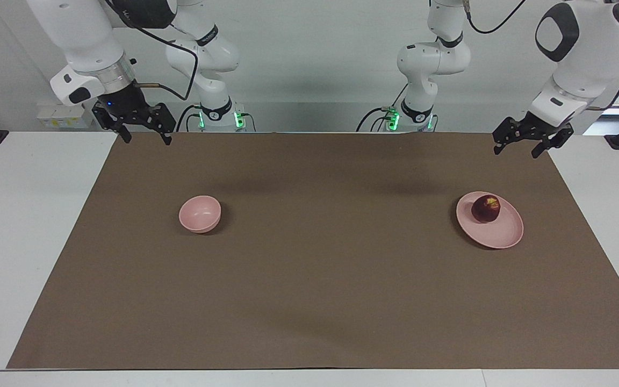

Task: Move apple from plate to bowl
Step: 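Reach the left gripper down to the red apple on the plate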

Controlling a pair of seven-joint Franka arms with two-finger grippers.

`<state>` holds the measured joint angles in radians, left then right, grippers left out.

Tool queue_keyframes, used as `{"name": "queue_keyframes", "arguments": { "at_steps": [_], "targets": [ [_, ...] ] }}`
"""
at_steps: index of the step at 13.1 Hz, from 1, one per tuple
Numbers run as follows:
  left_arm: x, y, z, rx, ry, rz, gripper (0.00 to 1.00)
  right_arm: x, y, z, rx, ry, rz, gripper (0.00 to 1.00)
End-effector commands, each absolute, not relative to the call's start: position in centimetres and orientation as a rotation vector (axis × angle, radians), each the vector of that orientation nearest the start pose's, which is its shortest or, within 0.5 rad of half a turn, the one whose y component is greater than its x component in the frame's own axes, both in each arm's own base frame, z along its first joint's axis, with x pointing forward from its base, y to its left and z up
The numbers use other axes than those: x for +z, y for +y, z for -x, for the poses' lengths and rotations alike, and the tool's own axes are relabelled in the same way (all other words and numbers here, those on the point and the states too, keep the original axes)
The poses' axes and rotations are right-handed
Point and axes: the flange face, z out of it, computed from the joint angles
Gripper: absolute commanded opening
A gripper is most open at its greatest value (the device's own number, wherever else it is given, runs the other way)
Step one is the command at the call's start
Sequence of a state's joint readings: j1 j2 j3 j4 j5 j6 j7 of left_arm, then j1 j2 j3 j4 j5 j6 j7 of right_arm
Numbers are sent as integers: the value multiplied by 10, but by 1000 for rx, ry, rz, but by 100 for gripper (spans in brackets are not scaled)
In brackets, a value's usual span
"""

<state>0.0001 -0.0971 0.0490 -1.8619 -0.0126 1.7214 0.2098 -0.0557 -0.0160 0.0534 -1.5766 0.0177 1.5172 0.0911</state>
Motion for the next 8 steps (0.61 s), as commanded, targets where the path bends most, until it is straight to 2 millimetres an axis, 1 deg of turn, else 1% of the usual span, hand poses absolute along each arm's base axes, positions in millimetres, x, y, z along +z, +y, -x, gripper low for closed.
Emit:
{"name": "queue_keyframes", "arguments": {
  "at_steps": [1,2,3,5,6,8],
  "targets": [
    [519,43,-511,-4,207,3152,100,627,2,-536,63,123,3135,100],
    [502,45,-512,-16,198,3151,100,626,2,-536,68,125,3137,100],
    [485,55,-511,-25,166,3151,100,623,2,-536,77,125,3137,100],
    [454,61,-512,-63,145,3146,100,615,4,-537,87,125,3135,100],
    [435,68,-513,-65,125,3145,100,612,4,-538,78,125,3135,100],
    [405,70,-517,-69,118,3142,100,604,5,-542,75,123,3135,100]
  ]
}}
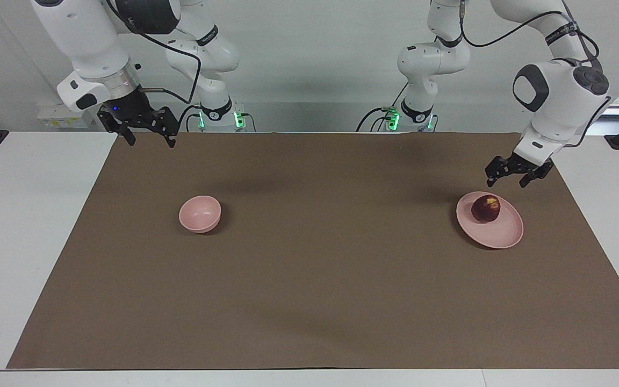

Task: Move apple from plate to bowl
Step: 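Reach the left gripper down to the red apple on the plate, then lift the apple with the left gripper while the right gripper approaches it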

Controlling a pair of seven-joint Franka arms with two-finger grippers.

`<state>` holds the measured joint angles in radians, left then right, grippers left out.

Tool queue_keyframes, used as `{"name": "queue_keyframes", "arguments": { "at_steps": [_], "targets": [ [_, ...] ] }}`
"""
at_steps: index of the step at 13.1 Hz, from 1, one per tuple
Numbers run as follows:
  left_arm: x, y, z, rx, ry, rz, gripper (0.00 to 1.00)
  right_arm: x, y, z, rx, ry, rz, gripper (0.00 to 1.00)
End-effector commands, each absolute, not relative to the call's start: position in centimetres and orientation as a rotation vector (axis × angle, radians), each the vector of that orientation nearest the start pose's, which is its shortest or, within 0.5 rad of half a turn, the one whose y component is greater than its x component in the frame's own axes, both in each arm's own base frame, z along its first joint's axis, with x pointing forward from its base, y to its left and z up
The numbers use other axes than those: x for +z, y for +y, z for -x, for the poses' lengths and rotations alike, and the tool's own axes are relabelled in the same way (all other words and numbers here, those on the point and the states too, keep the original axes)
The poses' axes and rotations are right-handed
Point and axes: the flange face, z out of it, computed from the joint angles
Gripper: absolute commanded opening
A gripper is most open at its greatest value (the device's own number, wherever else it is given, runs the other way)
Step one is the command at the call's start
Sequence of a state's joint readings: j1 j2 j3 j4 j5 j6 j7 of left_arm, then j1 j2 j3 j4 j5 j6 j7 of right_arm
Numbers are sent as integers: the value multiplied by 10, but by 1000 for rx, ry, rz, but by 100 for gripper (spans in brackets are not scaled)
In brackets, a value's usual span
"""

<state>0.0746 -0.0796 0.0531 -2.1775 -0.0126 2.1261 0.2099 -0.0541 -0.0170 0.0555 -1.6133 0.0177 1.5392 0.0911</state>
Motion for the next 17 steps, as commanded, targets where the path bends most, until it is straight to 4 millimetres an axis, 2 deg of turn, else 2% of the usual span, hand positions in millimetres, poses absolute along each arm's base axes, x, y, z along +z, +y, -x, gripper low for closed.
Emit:
{"name": "queue_keyframes", "arguments": {
  "at_steps": [1,4,7,8,10,11,12,14,16,17],
  "targets": [
    [393,69,-519,-88,117,3139,100,601,6,-543,70,118,3135,100],
    [364,71,-528,-120,116,3131,100,578,18,-546,85,110,3130,100],
    [340,64,-509,-74,111,3138,100,550,38,-549,109,187,3120,100],
    [333,63,-503,-45,109,3142,87,539,45,-549,132,234,3116,100],
    [336,65,-505,-61,104,3140,57,520,63,-548,188,351,3096,100],
    [337,69,-507,-73,92,3139,12,511,70,-550,227,458,3052,100],
    [339,70,-510,-87,85,3138,0,501,78,-553,267,565,3010,100],
    [342,68,-513,-97,92,3136,0,485,101,-555,327,710,2953,100],
    [360,56,-521,-145,96,3141,0,468,127,-559,404,907,2839,100],
    [373,49,-523,-175,62,3149,0,460,133,-561,440,1008,2788,100]
  ]
}}
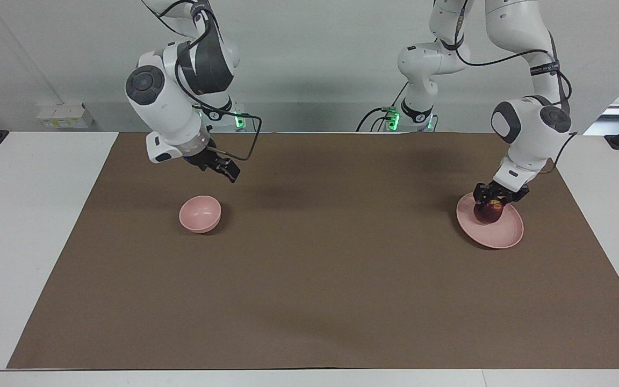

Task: Move apple from plate to bowl
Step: 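Lift the apple with the left gripper while the right gripper approaches it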

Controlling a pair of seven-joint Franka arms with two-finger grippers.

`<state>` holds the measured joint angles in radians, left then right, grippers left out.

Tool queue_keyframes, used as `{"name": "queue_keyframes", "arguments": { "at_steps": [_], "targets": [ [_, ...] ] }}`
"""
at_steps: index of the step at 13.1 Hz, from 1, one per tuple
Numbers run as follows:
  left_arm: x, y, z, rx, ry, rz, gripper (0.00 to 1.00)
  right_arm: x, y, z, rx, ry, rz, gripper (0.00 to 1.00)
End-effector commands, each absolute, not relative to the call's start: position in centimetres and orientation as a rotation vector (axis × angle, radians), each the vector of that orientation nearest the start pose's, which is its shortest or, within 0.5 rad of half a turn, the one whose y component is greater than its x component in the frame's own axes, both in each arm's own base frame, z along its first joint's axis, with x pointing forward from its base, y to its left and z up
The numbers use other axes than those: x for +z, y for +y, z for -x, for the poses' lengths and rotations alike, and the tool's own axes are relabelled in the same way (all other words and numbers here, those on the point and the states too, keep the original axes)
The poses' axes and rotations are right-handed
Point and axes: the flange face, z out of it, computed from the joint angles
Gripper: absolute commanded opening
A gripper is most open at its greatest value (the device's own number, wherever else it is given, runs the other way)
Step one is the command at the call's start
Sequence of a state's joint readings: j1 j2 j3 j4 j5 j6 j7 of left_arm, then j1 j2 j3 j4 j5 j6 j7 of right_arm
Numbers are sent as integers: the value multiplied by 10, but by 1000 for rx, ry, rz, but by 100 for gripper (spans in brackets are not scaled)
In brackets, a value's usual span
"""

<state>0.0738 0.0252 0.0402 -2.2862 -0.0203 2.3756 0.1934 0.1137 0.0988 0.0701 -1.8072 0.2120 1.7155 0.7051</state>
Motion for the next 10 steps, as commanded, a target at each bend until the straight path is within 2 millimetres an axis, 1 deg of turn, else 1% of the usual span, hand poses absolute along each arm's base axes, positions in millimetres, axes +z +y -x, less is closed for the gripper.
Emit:
{"name": "queue_keyframes", "arguments": {
  "at_steps": [1,3,4,5,6,7,8,9,10],
  "targets": [
    [380,28,-522,-186,64,3169,0,451,150,-561,490,1055,2744,100],
    [383,-21,-523,-192,42,3223,0,439,163,-568,559,1158,2584,100],
    [383,-51,-521,-183,3,3236,0,437,170,-569,572,1183,2548,100],
    [384,-77,-519,-182,-46,3245,0,437,184,-569,587,1199,2499,100],
    [384,-108,-513,-167,-94,3262,0,440,196,-567,607,1181,2451,100],
    [386,-135,-507,-155,-139,3290,0,442,208,-566,612,1162,2420,100],
    [389,-161,-500,-147,-182,3332,0,446,221,-566,618,1154,2351,100],
    [393,-186,-494,-124,-241,3391,0,443,235,-568,633,1156,2279,100],
    [400,-211,-490,-108,-265,3444,0,439,250,-568,630,1146,2248,100]
  ]
}}
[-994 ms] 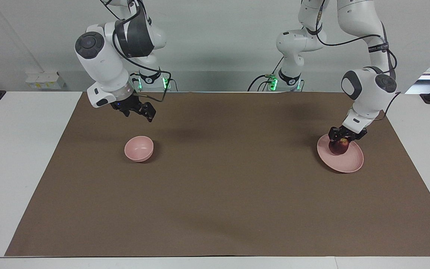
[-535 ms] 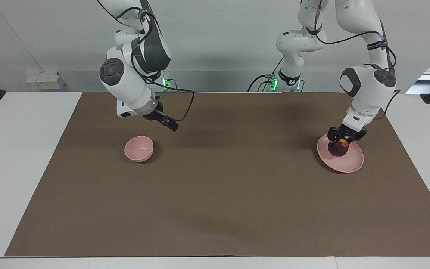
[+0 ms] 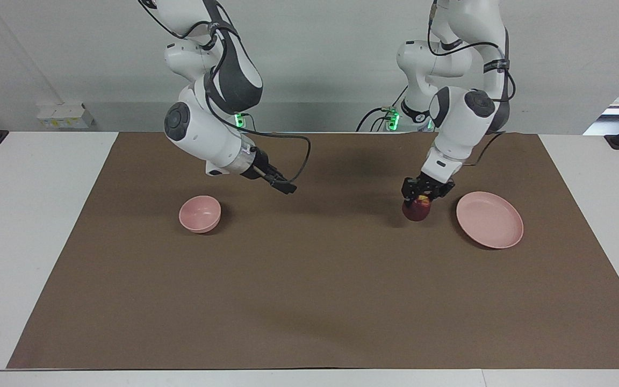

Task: Move apple from plate to bowl
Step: 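Lift the apple with the left gripper while the right gripper approaches it, then grasp the apple with the right gripper from the left gripper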

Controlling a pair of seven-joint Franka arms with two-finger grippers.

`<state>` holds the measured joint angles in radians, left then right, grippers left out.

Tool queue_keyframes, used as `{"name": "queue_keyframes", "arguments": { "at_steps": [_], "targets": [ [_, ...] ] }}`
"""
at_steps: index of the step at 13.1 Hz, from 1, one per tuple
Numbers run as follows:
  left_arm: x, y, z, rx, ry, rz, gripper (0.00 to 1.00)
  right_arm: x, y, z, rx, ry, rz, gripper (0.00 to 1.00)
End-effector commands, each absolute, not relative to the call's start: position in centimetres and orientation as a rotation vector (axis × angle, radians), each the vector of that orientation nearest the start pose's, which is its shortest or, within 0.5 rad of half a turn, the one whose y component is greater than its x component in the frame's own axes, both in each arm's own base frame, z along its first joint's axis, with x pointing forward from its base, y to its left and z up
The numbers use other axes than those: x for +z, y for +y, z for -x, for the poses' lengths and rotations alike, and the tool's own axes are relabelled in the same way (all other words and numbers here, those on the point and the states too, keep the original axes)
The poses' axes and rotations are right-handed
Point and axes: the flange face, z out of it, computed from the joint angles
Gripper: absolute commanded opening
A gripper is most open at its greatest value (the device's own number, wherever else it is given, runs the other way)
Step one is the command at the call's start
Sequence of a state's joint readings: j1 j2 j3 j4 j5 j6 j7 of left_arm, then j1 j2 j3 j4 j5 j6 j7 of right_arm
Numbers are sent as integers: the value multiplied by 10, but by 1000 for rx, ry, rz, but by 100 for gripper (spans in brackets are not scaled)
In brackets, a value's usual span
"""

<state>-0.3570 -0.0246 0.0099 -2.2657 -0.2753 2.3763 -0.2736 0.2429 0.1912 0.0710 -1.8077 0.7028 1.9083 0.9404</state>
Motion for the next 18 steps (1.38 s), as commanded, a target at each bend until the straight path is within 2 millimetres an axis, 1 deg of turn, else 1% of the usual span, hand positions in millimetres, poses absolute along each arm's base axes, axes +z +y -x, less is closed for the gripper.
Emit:
{"name": "queue_keyframes", "arguments": {
  "at_steps": [1,2,3,4,5,6,7,8,9,11,13,15,16,17,18],
  "targets": [
    [401,-222,-487,-91,-306,3483,0,431,264,-569,627,1138,2222,100],
    [405,-235,-484,-105,-337,3524,0,420,268,-572,644,1152,2187,100],
    [408,-251,-478,-128,-338,3557,0,410,271,-574,663,1126,2160,100],
    [411,-260,-477,-159,-343,3574,0,394,272,-575,691,1105,2140,100],
    [412,-270,-474,-161,-353,3597,0,385,275,-576,714,1111,2105,100],
    [414,-281,-468,-143,-364,3623,0,382,282,-574,720,1140,2065,100],
    [416,-290,-463,-131,-360,3640,0,377,285,-573,730,1178,2034,100],
    [419,-294,-464,-176,-372,3652,0,367,290,-570,743,1192,2038,100],
    [422,-300,-465,-219,-403,3669,0,363,295,-567,744,1210,2039,100],
    [426,-304,-465,-248,-409,3681,0,357,295,-563,760,1208,2049,100],
    [431,-311,-474,-270,-409,3689,0,354,294,-559,774,1208,2056,100],
    [433,-312,-476,-278,-405,3691,0,355,295,-558,771,1200,2059,100],
    [434,-314,-475,-275,-397,3693,0,356,302,-556,767,1185,2068,100],
    [434,-321,-471,-257,-366,3697,0,356,311,-552,760,1175,2077,100],
    [435,-328,-466,-253,-334,3702,0,355,315,-550,753,1172,2080,100]
  ]
}}
